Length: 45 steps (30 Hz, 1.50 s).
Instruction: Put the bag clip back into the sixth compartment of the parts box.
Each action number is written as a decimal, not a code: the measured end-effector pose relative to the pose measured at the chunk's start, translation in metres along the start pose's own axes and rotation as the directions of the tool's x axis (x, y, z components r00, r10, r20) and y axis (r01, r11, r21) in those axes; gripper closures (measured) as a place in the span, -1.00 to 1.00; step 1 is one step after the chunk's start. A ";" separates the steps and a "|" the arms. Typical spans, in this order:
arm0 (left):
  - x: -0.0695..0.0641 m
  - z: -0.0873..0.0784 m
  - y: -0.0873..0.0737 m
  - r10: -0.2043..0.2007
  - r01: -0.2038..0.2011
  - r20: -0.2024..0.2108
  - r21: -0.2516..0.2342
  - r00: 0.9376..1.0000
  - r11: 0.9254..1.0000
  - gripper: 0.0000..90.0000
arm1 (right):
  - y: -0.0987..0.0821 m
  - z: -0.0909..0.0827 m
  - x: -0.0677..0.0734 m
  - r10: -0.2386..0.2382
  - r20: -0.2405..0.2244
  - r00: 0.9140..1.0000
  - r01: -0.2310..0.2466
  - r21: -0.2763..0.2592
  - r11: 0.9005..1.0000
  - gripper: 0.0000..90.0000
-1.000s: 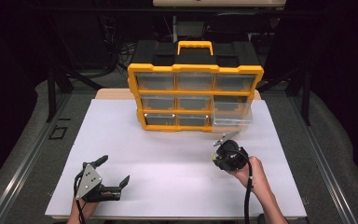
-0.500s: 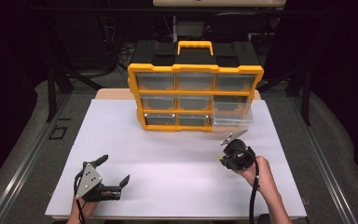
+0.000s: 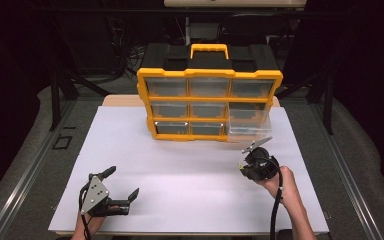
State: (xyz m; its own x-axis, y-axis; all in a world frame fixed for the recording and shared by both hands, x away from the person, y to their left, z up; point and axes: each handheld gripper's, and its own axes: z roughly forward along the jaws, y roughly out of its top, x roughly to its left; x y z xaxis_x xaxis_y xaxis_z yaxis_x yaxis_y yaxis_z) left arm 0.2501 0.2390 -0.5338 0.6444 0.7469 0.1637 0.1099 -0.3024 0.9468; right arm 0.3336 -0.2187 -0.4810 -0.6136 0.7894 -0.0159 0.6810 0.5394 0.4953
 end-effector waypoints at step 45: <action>-0.001 0.002 0.000 0.006 -0.006 0.009 -0.001 1.000 1.000 -1.00 | -0.019 -0.025 -0.044 0.118 0.065 0.991 -0.119 0.011 0.993 0.78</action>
State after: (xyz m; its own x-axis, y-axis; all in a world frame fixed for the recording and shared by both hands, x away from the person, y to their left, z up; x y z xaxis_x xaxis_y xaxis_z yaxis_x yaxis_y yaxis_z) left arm 0.2510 0.2371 -0.5340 0.6519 0.7399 0.1664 0.1056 -0.3059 0.9462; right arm 0.3371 -0.2710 -0.4679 -0.5019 0.8648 -0.0138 0.7534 0.4449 0.4841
